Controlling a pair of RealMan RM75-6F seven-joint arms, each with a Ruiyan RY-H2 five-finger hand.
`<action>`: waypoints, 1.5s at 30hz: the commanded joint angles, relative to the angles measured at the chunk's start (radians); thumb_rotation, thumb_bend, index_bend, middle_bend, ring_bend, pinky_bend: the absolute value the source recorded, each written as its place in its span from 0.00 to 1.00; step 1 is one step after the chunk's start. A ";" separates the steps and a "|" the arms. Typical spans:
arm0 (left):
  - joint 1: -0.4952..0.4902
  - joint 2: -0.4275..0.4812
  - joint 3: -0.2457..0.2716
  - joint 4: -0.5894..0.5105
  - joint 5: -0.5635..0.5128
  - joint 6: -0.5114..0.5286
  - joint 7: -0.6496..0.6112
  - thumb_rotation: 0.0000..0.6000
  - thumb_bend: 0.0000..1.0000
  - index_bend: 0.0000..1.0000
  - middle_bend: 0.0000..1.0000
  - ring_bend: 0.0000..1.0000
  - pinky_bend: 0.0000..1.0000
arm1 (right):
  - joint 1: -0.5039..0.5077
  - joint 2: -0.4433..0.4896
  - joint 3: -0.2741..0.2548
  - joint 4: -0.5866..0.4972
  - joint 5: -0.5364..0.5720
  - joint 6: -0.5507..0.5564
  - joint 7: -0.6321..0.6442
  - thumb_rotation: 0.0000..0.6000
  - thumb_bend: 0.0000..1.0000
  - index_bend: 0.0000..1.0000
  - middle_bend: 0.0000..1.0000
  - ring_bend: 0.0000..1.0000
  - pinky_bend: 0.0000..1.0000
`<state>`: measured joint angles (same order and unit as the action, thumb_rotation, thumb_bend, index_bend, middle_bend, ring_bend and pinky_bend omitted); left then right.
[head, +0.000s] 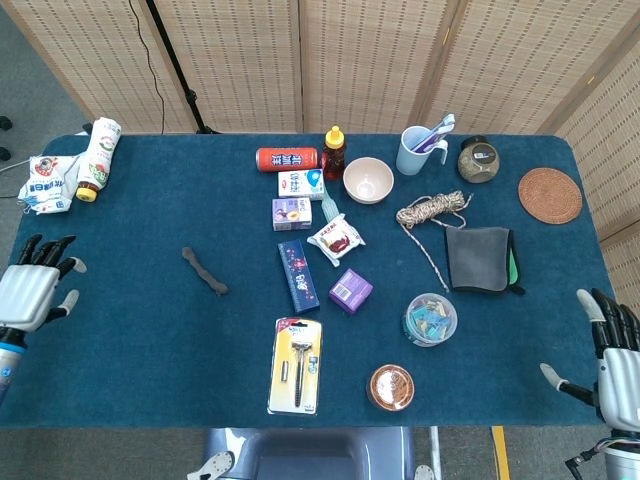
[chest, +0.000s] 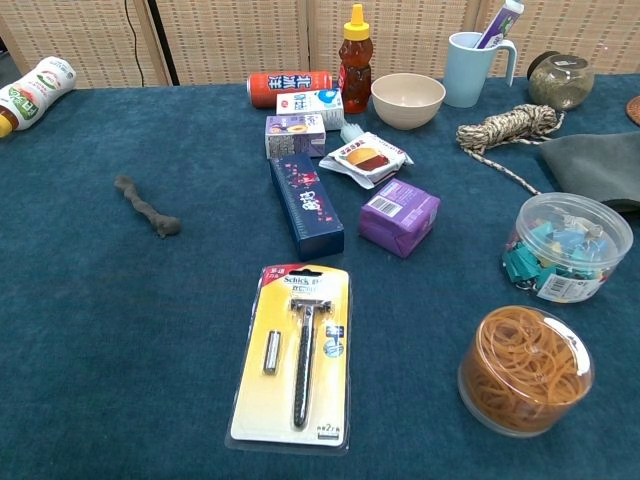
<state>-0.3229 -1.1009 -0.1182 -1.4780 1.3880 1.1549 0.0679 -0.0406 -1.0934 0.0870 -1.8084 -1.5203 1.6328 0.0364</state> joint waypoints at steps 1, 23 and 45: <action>-0.075 -0.053 -0.004 0.073 -0.009 -0.100 -0.008 1.00 0.35 0.41 0.13 0.13 0.03 | -0.003 0.003 -0.001 -0.001 0.001 0.002 0.003 1.00 0.15 0.08 0.03 0.00 0.00; -0.297 -0.295 -0.010 0.308 -0.009 -0.284 0.106 1.00 0.35 0.42 0.12 0.09 0.03 | -0.023 0.013 0.003 0.006 0.030 0.012 0.017 1.00 0.15 0.08 0.03 0.00 0.00; -0.420 -0.496 -0.029 0.495 -0.096 -0.378 0.184 1.00 0.35 0.42 0.12 0.09 0.03 | -0.055 0.022 0.008 0.028 0.062 0.034 0.048 1.00 0.15 0.08 0.03 0.00 0.00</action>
<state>-0.7408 -1.5928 -0.1480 -0.9865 1.2947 0.7782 0.2497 -0.0952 -1.0717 0.0949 -1.7806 -1.4585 1.6664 0.0846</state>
